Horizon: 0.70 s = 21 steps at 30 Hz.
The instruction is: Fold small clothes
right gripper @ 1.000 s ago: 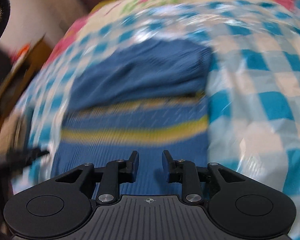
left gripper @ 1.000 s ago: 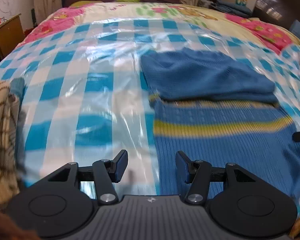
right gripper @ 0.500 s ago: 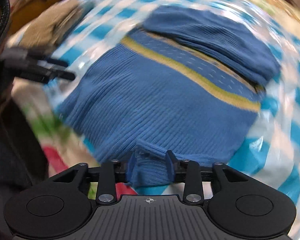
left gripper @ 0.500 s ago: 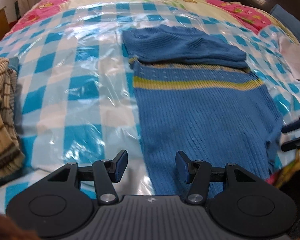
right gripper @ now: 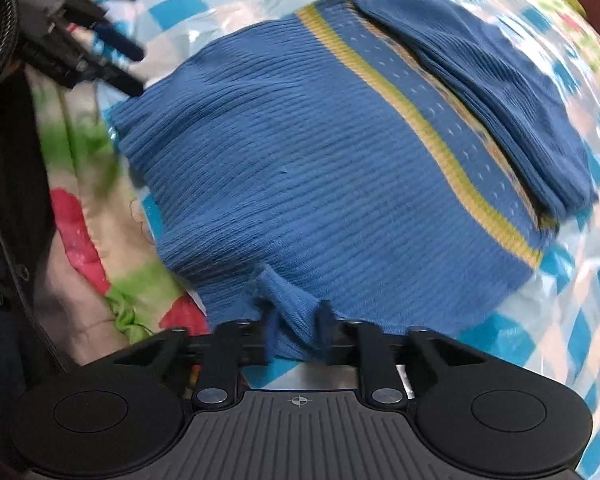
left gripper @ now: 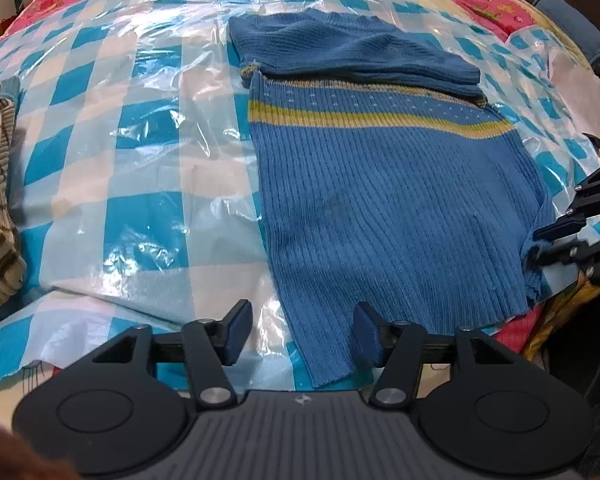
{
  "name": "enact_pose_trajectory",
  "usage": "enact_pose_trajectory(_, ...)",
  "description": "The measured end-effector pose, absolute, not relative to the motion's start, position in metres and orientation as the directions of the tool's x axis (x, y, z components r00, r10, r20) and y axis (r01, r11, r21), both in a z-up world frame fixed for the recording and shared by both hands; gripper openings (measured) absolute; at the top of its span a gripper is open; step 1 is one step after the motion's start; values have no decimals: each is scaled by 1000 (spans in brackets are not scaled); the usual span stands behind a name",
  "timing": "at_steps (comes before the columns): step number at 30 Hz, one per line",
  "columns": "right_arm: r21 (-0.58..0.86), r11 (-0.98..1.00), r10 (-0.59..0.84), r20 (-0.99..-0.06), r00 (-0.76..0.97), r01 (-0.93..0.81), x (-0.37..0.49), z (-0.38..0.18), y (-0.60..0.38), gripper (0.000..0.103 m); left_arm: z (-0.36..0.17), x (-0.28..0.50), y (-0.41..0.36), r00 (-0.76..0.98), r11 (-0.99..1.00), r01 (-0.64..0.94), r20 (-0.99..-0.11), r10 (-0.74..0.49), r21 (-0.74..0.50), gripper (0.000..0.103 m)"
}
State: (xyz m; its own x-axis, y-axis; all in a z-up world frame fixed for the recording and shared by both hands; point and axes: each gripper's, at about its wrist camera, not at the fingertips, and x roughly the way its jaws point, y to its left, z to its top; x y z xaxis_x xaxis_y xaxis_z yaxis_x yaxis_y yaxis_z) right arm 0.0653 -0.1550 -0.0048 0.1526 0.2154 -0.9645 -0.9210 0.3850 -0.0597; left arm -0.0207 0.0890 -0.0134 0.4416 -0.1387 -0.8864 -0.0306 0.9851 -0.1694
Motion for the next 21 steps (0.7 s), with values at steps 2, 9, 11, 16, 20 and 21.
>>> enact_pose_trajectory(2,-40,433,241,-958,158,-901,67,2,-161,9,-16,-21,90,427,982,-37,-892,-150,-184,62)
enact_pose_trajectory(9,36,615,364,-899,244,-787,79,39,-192,7,-28,-22,86,370,974,-64,-912,-177,-215,62)
enact_pose_trajectory(11,69,653,399,-878,265,-754,83,50,-202,7,-30,-20,87,356,974,-77,-918,-172,-212,61)
enact_pose_trajectory(16,106,706,438,-843,314,-700,88,59,-220,7,-36,-15,87,323,968,-97,-927,-191,-234,53)
enact_pose_trajectory(20,128,729,448,-832,326,-673,88,57,-228,7,-40,-10,87,299,960,-120,-931,-208,-253,41)
enact_pose_trajectory(21,134,732,452,-829,328,-668,89,57,-230,7,-41,-10,88,296,955,-132,-930,-218,-266,36)
